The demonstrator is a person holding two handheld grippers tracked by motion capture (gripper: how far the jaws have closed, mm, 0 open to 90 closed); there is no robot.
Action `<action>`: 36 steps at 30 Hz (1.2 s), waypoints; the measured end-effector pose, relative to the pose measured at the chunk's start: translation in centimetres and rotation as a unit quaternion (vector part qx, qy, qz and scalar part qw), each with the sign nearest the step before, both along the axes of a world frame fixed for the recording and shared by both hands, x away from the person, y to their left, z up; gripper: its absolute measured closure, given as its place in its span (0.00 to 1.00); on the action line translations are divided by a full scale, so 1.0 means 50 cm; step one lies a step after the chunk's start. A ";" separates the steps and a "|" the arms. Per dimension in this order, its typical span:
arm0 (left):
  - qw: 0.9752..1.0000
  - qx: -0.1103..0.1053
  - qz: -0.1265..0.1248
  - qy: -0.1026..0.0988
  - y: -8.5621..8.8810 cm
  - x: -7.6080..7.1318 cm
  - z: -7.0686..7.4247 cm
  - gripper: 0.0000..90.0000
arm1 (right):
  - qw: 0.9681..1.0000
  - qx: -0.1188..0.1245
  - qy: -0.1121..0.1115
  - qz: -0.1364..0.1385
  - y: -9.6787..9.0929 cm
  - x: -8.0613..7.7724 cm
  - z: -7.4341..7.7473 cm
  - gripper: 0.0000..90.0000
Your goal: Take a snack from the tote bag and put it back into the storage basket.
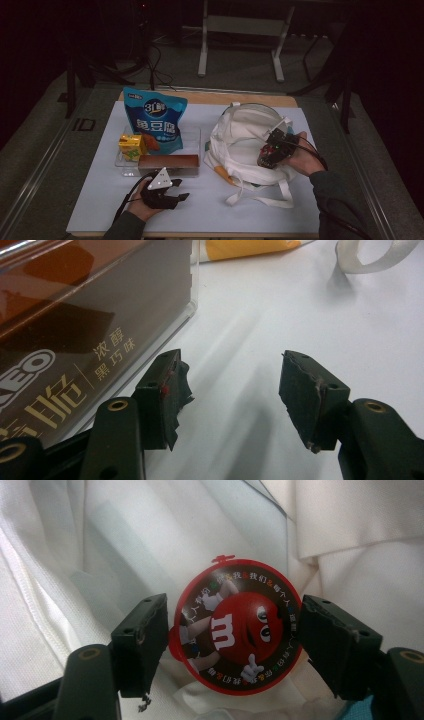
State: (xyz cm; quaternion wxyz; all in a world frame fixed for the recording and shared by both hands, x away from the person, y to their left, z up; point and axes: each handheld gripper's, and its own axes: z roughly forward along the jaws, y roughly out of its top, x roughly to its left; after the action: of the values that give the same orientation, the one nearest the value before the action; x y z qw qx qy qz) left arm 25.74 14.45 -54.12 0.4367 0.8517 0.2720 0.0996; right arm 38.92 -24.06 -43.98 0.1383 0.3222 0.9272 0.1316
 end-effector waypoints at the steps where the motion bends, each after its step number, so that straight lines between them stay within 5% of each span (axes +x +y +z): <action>1: 1.000 0.000 0.000 0.000 0.000 0.000 0.000 0.48 | 1.000 -0.002 0.000 0.000 0.000 0.001 -0.001 0.29; 21: 1.000 0.000 0.000 0.000 0.000 0.000 0.000 0.48 | 0.999 -0.032 0.007 0.002 0.004 0.010 -0.024 0.24; 36: 1.000 0.001 -0.001 0.001 0.000 0.000 0.000 0.48 | 0.999 0.001 0.018 -0.036 0.035 0.012 -0.027 0.27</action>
State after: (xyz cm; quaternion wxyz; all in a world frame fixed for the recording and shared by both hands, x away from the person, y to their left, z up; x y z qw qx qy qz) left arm 25.75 14.44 -54.13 0.4358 0.8524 0.2714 0.0991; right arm 39.54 -22.31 -45.34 0.1262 0.3578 0.9172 0.1217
